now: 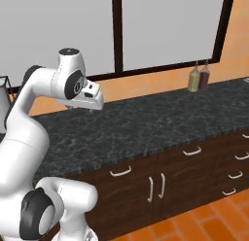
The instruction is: Take a straw from the drawer in front and place it inside the glass cup on the dining counter.
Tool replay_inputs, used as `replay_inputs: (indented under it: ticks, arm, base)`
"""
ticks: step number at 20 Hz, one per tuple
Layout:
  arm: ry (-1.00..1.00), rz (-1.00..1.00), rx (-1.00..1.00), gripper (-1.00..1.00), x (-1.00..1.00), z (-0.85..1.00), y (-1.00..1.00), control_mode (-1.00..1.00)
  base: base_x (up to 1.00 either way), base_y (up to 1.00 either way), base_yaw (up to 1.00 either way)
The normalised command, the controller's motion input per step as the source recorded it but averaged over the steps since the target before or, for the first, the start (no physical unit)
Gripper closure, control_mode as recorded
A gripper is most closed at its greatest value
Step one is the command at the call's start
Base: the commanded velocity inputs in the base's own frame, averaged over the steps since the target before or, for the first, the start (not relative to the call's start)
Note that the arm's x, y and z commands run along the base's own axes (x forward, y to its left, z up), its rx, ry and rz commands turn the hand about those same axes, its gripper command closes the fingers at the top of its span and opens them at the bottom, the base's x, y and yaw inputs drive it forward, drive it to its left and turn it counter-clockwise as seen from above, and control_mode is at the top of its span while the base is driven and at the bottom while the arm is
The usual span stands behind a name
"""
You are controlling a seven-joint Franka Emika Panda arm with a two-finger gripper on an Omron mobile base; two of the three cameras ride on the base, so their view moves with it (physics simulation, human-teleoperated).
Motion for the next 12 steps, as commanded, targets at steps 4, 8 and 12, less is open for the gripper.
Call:
replay_inputs:
  ticks: [4, 8, 12]
  arm:
    - [0.0, 0.0, 0.0, -1.0, 0.0, 0.0, 0.0, 1.0]
    - [0.0, 0.0, 0.0, -1.0, 0.0, 0.0, 0.0, 1.0]
    - [0.0, 0.0, 0.0, -1.0, 0.0, 0.0, 0.0, 1.0]
  base:
    - [0.0, 0.53, -0.23]
    - [0.08, 0.42, -0.2]
    - [0.2, 0.25, -0.14]
